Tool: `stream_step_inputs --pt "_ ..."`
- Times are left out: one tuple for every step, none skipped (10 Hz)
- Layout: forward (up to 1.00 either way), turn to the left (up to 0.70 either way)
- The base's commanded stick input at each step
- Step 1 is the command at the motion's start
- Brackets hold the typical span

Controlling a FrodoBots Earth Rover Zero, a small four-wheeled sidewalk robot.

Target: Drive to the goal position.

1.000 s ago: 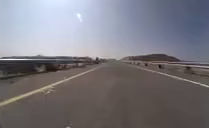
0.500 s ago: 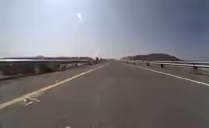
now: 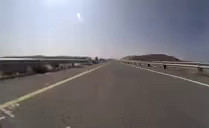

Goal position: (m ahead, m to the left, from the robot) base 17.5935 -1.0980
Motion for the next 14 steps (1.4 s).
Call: stream_step_inputs --pt "1.0 0.0" --pt "1.0 0.0" --pt "1.0 0.0" --pt "1.0 0.0" --pt "1.0 0.0" --pt "1.0 0.0" --pt "1.0 0.0" --pt "1.0 0.0" --pt "1.0 0.0" --pt "1.0 0.0" --pt "1.0 0.0" --pt "1.0 0.0" --pt "1.0 0.0" --pt "1.0 0.0"
